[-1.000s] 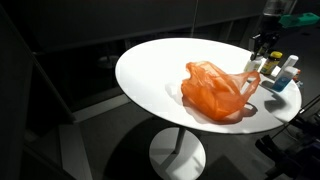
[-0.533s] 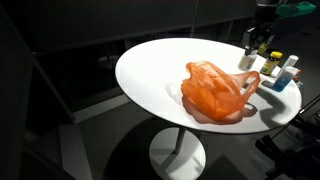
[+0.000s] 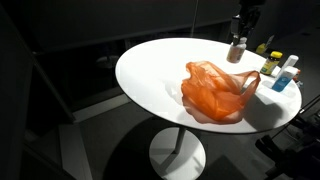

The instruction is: Put the white bottle inside the plastic bag

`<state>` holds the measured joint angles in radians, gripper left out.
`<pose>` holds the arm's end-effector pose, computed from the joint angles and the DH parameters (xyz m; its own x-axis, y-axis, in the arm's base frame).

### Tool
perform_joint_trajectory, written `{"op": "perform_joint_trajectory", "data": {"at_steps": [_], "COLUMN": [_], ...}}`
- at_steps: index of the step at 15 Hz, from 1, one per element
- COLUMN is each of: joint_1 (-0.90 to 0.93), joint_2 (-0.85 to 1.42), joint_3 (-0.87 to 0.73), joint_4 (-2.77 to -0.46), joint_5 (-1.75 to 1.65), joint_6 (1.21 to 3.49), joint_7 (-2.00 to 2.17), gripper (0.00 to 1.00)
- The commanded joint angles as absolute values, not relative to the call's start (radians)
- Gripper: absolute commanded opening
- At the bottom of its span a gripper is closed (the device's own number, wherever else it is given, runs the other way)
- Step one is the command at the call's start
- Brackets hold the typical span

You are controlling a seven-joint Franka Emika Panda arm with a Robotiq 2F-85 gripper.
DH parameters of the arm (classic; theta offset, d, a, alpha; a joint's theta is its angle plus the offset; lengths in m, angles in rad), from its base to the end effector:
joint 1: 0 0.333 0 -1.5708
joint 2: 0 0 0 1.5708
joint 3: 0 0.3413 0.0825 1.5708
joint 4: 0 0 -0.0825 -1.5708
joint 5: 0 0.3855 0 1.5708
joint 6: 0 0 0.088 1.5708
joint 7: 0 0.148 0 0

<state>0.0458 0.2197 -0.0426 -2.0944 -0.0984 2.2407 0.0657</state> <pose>0.5717 -0.0040 0.2943 0.9975 -0.0009 -0.0704 0.0052 -0.9962 0.0864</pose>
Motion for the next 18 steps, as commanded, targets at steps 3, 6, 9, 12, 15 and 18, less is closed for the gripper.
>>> {"op": "perform_joint_trajectory", "data": {"at_steps": [3,6,9,12,15,18], "joint_1": [0.076,0.096,0.116,0.128,0.133,0.130], "joint_2": [0.184,0.196,0.206,0.207,0.223,0.243], "joint_3": [0.034,0.071,0.099,0.121,0.139,0.146], "joint_4": [-2.062,-2.054,-2.047,-2.047,-2.034,-2.021], "joint_5": [-0.092,-0.093,-0.098,-0.085,-0.063,-0.039], "joint_6": [2.141,2.146,2.143,2.137,2.117,2.099], "joint_7": [0.019,-0.019,-0.052,-0.085,-0.128,-0.151], "gripper": [0.19,0.19,0.19,0.19,0.19,0.19]}}
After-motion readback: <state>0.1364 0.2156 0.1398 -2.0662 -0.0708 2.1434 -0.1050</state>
